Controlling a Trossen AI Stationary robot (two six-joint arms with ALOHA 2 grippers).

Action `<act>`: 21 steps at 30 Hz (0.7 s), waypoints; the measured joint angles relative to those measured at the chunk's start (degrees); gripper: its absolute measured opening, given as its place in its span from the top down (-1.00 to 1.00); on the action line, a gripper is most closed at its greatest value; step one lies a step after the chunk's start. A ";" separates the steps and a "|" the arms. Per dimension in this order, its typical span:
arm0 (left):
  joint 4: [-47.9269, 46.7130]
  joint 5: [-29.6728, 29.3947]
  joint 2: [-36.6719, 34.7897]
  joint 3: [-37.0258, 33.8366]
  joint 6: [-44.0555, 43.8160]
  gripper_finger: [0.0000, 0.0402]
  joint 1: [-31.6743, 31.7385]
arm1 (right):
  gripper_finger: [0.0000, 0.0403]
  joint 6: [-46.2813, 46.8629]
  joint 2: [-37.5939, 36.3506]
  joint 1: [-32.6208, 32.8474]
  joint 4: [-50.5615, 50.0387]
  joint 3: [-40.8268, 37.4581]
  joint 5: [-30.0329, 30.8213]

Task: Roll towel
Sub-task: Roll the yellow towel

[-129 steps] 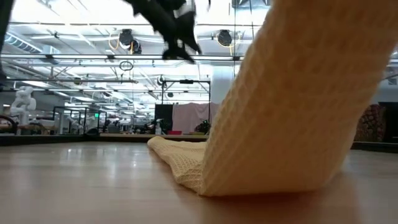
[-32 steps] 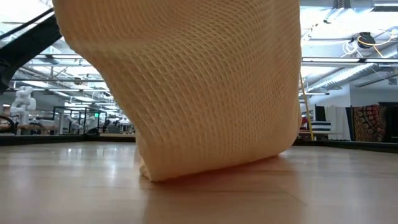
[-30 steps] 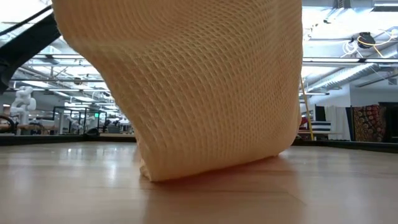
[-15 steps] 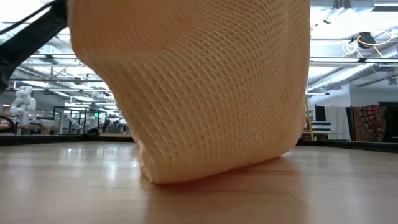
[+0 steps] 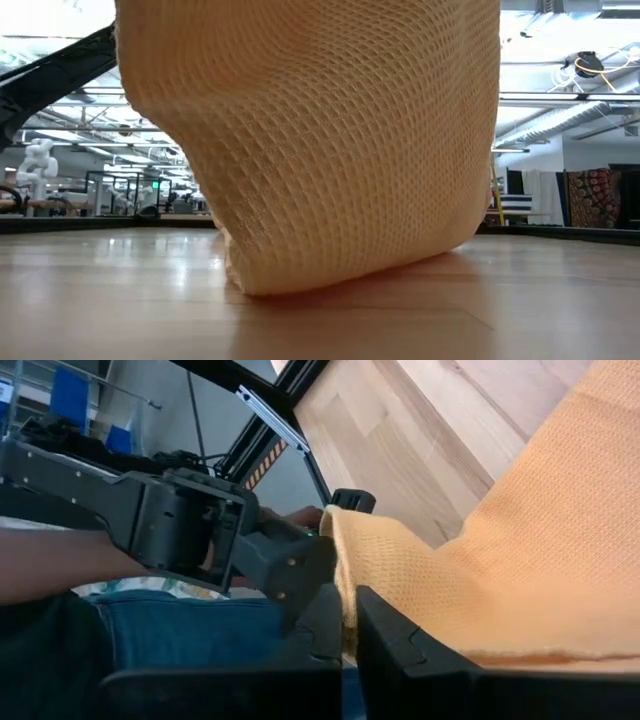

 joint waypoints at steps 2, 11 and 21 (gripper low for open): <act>-1.09 -0.08 0.10 0.00 -0.67 -0.02 0.09 | 1.00 0.37 0.00 0.00 -0.01 0.00 0.00; 1.49 3.35 0.49 0.04 -0.52 0.18 0.00 | 1.00 0.87 0.00 0.00 -0.01 0.00 0.02; 1.26 3.86 0.51 0.02 0.97 0.61 -0.02 | 1.00 0.96 0.00 -0.01 -0.01 0.00 0.04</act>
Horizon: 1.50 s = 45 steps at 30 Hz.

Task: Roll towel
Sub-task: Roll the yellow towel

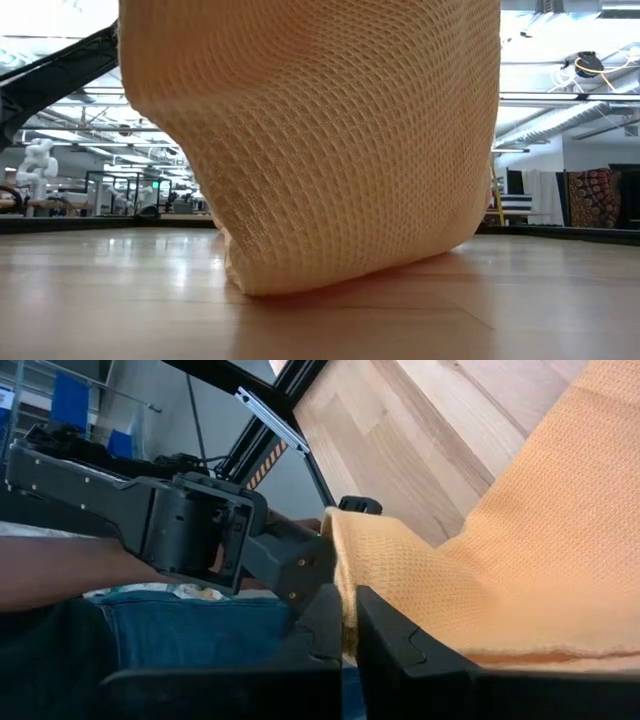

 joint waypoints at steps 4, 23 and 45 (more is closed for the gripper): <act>-0.48 1.64 0.00 0.00 0.30 0.86 0.00 | 1.00 0.00 0.00 0.01 0.00 0.00 0.00; -4.34 -2.27 -0.04 -0.68 -2.80 0.02 0.11 | 1.00 -0.98 0.00 -0.01 -0.04 0.00 0.07; -8.28 4.59 -0.07 1.87 -1.88 0.01 -0.51 | 0.98 -0.11 0.00 -0.01 -0.04 0.00 0.07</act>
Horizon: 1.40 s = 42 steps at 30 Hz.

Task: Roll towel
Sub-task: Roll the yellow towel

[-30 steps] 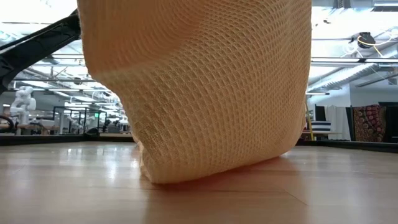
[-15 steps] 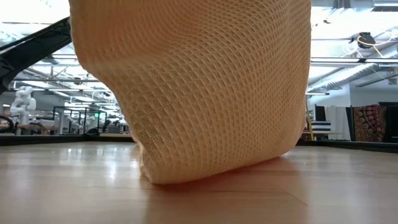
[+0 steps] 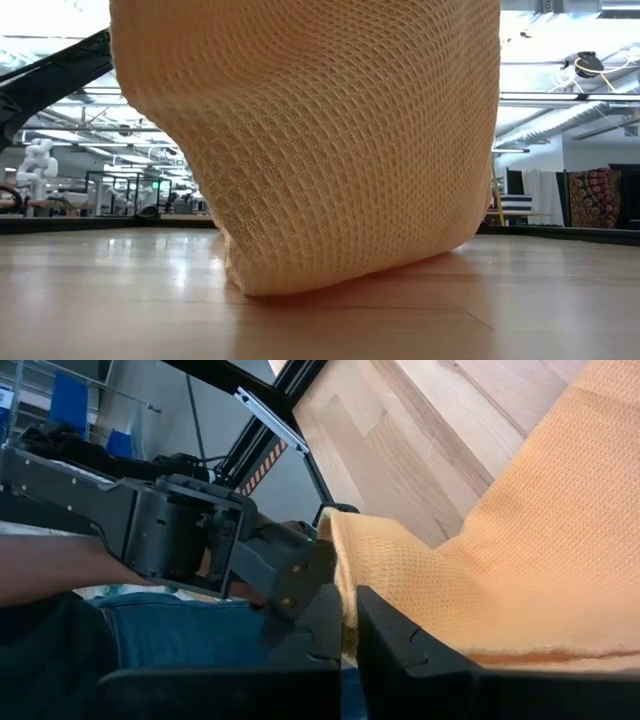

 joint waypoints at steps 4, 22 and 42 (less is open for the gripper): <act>-0.19 0.54 0.00 0.47 0.55 0.01 -0.27 | 0.98 -0.05 0.00 0.00 0.00 0.00 0.00; -0.41 -2.08 -2.21 2.64 16.67 0.01 -3.25 | 0.98 -0.44 0.00 0.00 -0.40 -0.02 0.19; 1.24 -7.95 -0.36 1.95 18.40 0.93 -6.64 | 0.98 -0.48 0.00 0.00 -0.46 -0.02 0.20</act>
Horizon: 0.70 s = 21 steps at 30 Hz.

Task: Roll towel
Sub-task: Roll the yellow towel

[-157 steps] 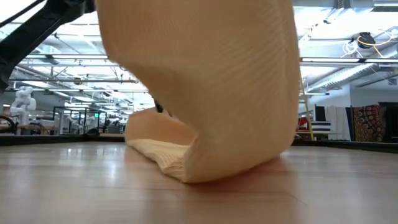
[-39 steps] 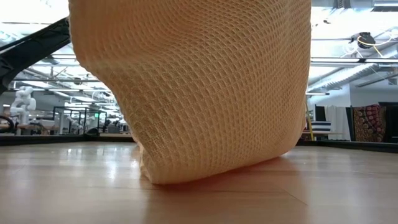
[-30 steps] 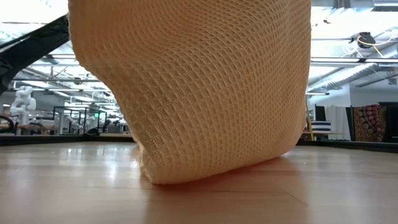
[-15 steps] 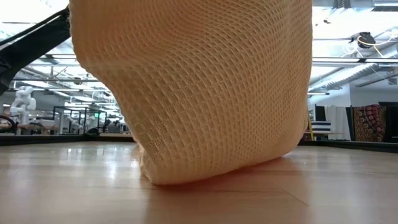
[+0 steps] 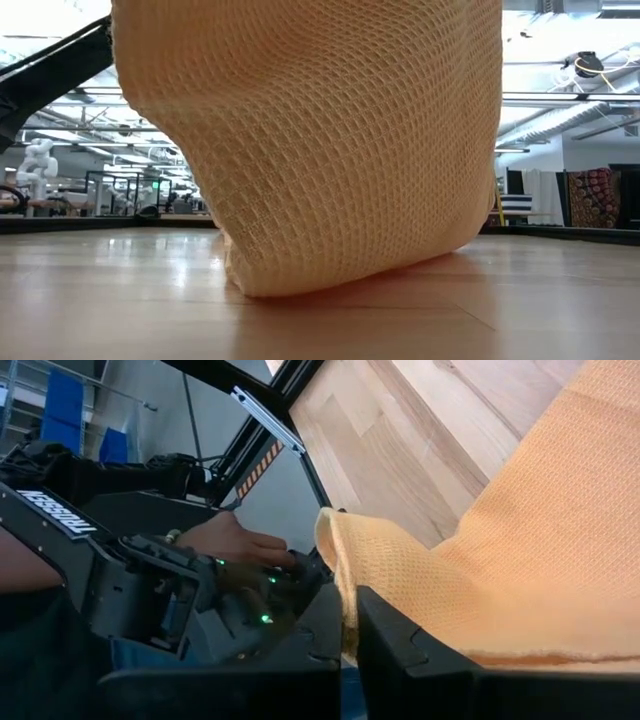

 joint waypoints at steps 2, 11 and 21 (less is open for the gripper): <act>-0.35 -0.28 -0.37 -0.02 -0.02 0.94 0.01 | 0.98 0.00 0.00 0.00 -0.02 0.00 0.01; -0.10 -0.98 -6.34 0.07 4.73 0.97 0.11 | 0.98 -0.71 0.00 -0.02 -0.46 0.00 0.08; 1.73 9.98 -5.63 0.09 13.69 0.25 0.13 | 0.98 -1.97 0.00 -0.02 -0.76 0.00 -0.07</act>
